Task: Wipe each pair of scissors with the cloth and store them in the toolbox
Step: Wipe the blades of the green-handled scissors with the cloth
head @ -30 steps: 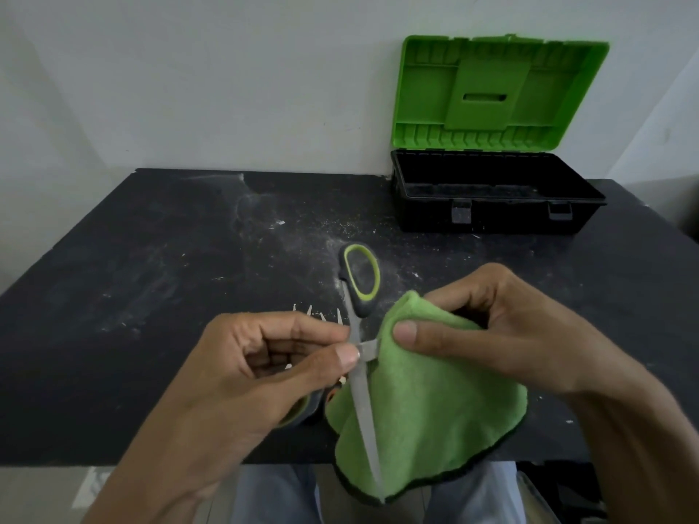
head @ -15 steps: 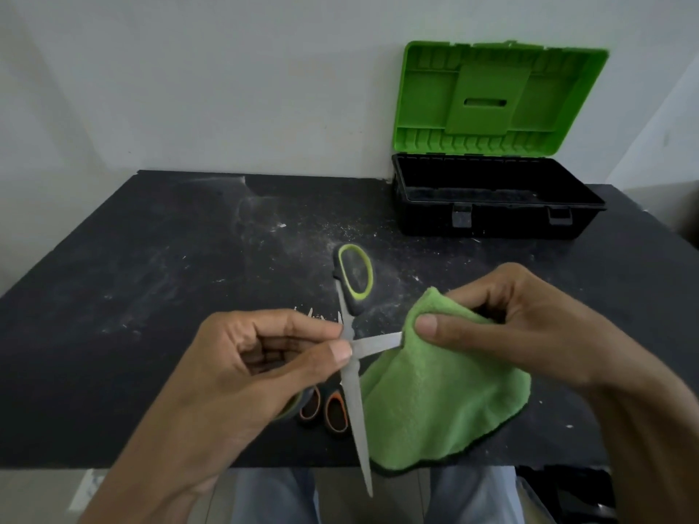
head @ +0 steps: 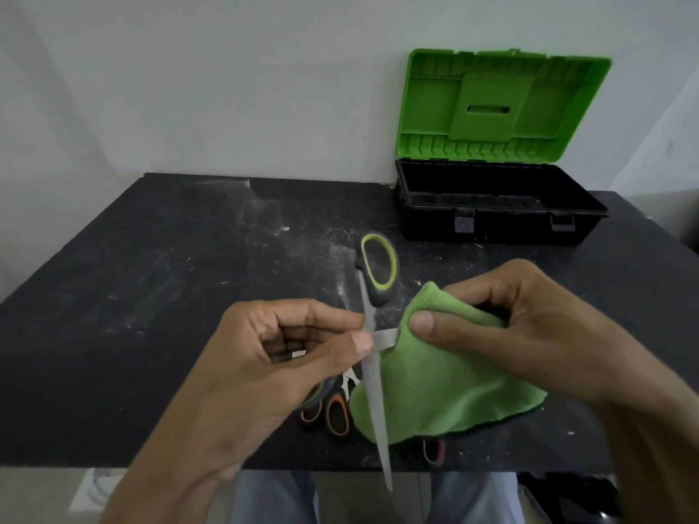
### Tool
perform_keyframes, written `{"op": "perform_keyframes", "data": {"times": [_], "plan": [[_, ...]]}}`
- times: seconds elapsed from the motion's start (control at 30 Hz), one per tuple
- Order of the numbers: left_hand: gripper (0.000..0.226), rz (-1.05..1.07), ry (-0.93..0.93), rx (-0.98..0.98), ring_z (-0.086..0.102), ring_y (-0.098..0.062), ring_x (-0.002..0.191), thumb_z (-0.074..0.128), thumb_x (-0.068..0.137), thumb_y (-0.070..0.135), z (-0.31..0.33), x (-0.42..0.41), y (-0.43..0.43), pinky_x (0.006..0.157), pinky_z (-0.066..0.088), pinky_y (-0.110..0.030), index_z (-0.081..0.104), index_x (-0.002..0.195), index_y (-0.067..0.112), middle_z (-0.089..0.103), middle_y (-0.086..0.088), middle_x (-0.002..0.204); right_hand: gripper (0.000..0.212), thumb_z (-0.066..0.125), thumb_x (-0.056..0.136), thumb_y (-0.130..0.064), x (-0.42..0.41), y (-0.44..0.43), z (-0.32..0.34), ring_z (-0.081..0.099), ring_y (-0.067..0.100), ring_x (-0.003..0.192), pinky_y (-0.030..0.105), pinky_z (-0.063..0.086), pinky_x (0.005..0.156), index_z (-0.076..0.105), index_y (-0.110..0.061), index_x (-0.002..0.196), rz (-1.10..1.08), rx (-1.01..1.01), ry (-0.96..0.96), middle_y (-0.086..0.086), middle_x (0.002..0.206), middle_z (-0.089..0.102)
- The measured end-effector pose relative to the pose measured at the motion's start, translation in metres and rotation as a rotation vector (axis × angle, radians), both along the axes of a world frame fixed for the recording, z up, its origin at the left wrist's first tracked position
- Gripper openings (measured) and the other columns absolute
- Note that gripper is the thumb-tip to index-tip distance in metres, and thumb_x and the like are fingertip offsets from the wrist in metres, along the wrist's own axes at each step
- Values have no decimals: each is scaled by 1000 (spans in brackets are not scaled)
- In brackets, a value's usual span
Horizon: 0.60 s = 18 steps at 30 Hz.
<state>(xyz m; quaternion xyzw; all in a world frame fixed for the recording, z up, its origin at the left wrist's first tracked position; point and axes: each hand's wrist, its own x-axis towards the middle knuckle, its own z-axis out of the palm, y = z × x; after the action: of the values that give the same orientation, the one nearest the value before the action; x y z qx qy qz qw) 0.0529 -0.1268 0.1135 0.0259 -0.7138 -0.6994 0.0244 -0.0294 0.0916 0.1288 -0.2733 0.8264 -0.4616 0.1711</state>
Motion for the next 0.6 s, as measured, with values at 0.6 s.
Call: {"op": "perform_keyframes", "data": {"times": [0.6], "plan": [[33, 1, 7, -36, 74, -11, 73, 94, 50, 33, 2, 2, -2, 66, 54, -13, 82, 80, 27, 78, -4, 78, 41, 73, 90, -50, 6, -7, 6, 69, 44, 64, 59, 53, 54, 83, -11, 87, 21, -56, 14, 25, 76, 73]]}}
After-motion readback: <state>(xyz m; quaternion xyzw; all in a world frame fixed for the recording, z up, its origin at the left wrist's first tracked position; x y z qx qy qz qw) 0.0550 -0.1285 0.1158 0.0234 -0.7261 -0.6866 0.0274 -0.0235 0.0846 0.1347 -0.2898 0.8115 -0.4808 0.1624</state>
